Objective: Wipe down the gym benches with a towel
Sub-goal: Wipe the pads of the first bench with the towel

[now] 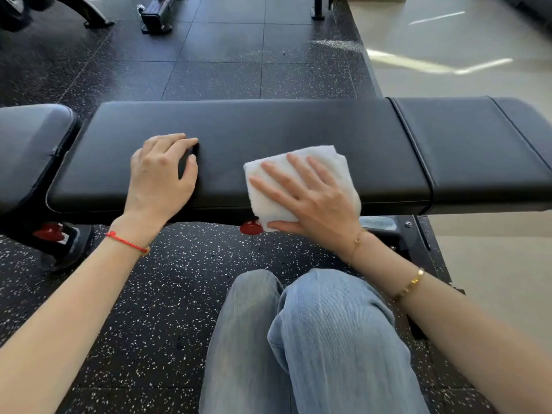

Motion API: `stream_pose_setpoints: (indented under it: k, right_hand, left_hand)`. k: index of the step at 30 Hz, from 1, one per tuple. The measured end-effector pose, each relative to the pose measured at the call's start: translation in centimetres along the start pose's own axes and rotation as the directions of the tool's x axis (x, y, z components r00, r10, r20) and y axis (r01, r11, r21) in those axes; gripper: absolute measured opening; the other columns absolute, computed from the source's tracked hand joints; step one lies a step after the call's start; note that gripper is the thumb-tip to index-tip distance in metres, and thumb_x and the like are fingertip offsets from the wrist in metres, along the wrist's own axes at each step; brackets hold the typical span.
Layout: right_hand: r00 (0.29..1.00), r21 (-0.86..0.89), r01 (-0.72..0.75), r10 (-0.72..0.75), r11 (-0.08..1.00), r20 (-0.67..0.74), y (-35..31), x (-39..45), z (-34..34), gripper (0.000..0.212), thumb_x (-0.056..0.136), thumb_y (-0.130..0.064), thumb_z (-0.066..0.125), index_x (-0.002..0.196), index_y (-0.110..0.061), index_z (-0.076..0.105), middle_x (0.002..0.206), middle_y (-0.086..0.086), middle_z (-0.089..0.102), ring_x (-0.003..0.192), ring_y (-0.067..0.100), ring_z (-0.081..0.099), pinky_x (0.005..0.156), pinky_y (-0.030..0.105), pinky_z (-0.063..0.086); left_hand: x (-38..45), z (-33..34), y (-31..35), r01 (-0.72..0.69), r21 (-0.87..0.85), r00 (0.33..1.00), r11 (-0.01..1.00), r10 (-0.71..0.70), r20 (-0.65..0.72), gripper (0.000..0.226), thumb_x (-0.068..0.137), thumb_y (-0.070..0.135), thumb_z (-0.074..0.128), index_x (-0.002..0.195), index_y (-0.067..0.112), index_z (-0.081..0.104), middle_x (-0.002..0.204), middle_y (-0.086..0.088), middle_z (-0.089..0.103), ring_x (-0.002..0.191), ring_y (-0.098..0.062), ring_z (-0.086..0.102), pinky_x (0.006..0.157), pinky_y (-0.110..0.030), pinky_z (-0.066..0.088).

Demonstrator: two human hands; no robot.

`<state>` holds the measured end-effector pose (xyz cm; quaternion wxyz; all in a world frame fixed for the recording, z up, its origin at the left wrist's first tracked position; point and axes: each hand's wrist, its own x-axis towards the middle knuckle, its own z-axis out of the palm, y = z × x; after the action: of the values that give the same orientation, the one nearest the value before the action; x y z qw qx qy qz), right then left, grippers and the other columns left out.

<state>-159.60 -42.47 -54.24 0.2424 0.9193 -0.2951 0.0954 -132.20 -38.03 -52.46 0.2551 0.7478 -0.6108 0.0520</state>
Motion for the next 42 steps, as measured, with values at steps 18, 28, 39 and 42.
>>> stream_pose_setpoints:
  k: [18,28,39,42]
  right_hand:
    - [0.997,0.042,0.047,-0.044,0.998,-0.062,-4.6,4.3,-0.4,0.075,0.096,-0.063,0.043,0.153,-0.016,0.033,0.156,0.008,0.038,0.141,0.033,0.04,0.113,0.047,0.036]
    - [0.999,0.158,0.003,0.005,0.987,-0.046,-1.1,1.3,0.3,0.072,0.098,-0.061,0.043,0.155,-0.017,0.03,0.161,0.01,0.028,0.145,0.033,0.034,0.117,0.051,0.031]
    - [0.988,0.191,0.027,0.003,0.981,-0.156,-4.3,3.1,-0.1,0.068,0.1,-0.056,0.043,0.15,-0.009,0.039,0.155,0.01,0.04,0.143,0.03,0.038,0.116,0.048,0.033]
    - [0.979,0.056,0.015,-0.003,0.998,-0.206,-0.9,-0.7,0.6,0.067,0.1,-0.057,0.046,0.15,-0.013,0.04,0.153,0.009,0.043,0.139,0.03,0.044,0.112,0.049,0.039]
  left_hand:
    - [0.3,0.1,-2.6,0.066,0.005,0.997,0.998,-0.066,-0.048,0.035,0.093,0.025,0.048,0.125,0.022,0.062,0.135,0.002,0.059,0.129,-0.021,0.047,0.11,-0.044,0.031]
    - [0.2,0.2,-2.8,0.066,0.018,0.996,0.998,-0.065,-0.053,0.037,0.093,0.028,0.047,0.127,0.024,0.061,0.136,0.005,0.058,0.13,-0.019,0.047,0.112,-0.043,0.03]
    - [0.1,0.0,-2.9,0.064,0.007,0.996,0.998,-0.064,-0.055,0.039,0.093,0.029,0.045,0.127,0.025,0.062,0.137,0.006,0.059,0.132,-0.016,0.047,0.112,-0.044,0.031]
    - [0.1,0.1,-2.9,0.063,0.019,0.997,0.998,-0.062,-0.055,0.039,0.093,0.028,0.045,0.128,0.024,0.061,0.138,0.005,0.058,0.132,-0.018,0.047,0.113,-0.045,0.031]
